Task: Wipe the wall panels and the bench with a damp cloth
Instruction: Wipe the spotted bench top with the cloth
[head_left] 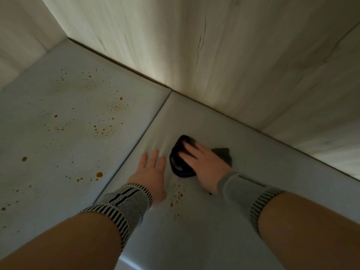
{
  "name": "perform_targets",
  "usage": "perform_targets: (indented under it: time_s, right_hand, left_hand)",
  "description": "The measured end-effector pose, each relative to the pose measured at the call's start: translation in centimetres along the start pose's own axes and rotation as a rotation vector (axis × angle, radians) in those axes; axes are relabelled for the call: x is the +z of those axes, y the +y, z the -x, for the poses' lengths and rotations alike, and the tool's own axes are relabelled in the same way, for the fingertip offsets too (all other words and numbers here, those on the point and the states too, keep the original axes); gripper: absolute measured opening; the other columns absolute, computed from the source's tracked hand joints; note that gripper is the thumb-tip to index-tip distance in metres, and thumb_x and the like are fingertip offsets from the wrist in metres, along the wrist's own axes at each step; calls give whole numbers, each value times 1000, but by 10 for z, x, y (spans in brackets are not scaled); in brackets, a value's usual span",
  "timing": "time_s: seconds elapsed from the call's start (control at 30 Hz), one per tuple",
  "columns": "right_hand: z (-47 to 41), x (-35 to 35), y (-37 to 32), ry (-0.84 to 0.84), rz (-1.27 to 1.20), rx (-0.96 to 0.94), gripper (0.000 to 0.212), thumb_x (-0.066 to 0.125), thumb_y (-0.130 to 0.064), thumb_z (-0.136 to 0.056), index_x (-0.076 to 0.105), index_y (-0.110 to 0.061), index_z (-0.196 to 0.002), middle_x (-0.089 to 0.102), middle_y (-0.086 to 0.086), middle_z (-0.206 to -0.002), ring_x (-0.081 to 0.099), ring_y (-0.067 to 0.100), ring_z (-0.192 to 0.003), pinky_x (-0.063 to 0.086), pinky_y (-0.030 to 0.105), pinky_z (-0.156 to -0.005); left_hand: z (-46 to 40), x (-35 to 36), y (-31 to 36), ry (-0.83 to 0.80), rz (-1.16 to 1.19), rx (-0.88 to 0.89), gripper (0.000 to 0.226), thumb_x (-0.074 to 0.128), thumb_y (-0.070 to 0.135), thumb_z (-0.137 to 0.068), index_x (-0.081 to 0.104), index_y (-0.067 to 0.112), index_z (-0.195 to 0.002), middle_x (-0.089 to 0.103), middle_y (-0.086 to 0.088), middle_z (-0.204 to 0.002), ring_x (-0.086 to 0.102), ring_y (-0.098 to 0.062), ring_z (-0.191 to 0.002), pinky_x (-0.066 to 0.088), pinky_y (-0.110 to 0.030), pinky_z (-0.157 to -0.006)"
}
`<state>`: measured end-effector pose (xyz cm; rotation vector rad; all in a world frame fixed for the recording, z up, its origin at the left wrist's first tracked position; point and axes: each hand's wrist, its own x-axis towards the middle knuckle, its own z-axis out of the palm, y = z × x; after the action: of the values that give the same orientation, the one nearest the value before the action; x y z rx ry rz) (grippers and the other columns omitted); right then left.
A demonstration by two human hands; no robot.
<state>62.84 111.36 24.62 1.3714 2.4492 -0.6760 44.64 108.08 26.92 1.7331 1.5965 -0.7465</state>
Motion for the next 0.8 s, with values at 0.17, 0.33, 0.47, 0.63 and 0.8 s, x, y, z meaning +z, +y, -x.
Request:
perform_targets:
  time_s: [0.17, 0.33, 0.47, 0.63, 0.8]
  right_hand:
    - [12, -16, 35, 43, 25, 534, 83, 55, -13, -91, 5, -33, -155, -5, -5, -163, 13, 34, -144, 19, 52, -116]
    - [3, -3, -33, 27, -61, 305, 68, 39, -13, -98, 8, -33, -155, -6, -5, -163, 14, 36, -141, 24, 52, -114]
    - [10, -6, -4, -44, 98, 47, 70, 43, -9, -98, 12, -40, -153, -6, -10, -163, 18, 34, -140, 25, 48, -114]
    - [1, -15, 0, -4, -34, 511, 79, 48, -8, -92, 7, -34, -155, -7, -6, -163, 16, 37, -140, 25, 52, -114]
    - [10, -8, -26, -93, 82, 45, 73, 44, -9, -98, 8, -40, -153, -10, -11, -162, 16, 35, -141, 23, 49, -115]
  left_hand:
    - [-1, 5, 2, -25, -63, 11, 122, 71, 51, -84, -24, 17, -153, -38, -3, -156, -30, -33, -145, 18, -46, -119]
    - [-1, 5, 1, 14, -43, 27, 126, 76, 45, -82, -25, 18, -153, -37, -4, -157, -26, -31, -147, 17, -43, -120]
    - [0, 17, -4, 97, -12, 31, 126, 76, 47, -81, -23, 19, -153, -36, 0, -157, -23, -25, -148, 20, -39, -119]
    - [-4, 17, -6, 80, 3, 39, 126, 77, 45, -80, -22, 18, -153, -34, 1, -158, -23, -26, -148, 21, -39, -119]
    - [-7, 13, -1, 43, -29, 10, 126, 78, 41, -80, -21, 16, -154, -33, -2, -159, -23, -30, -148, 20, -43, -122]
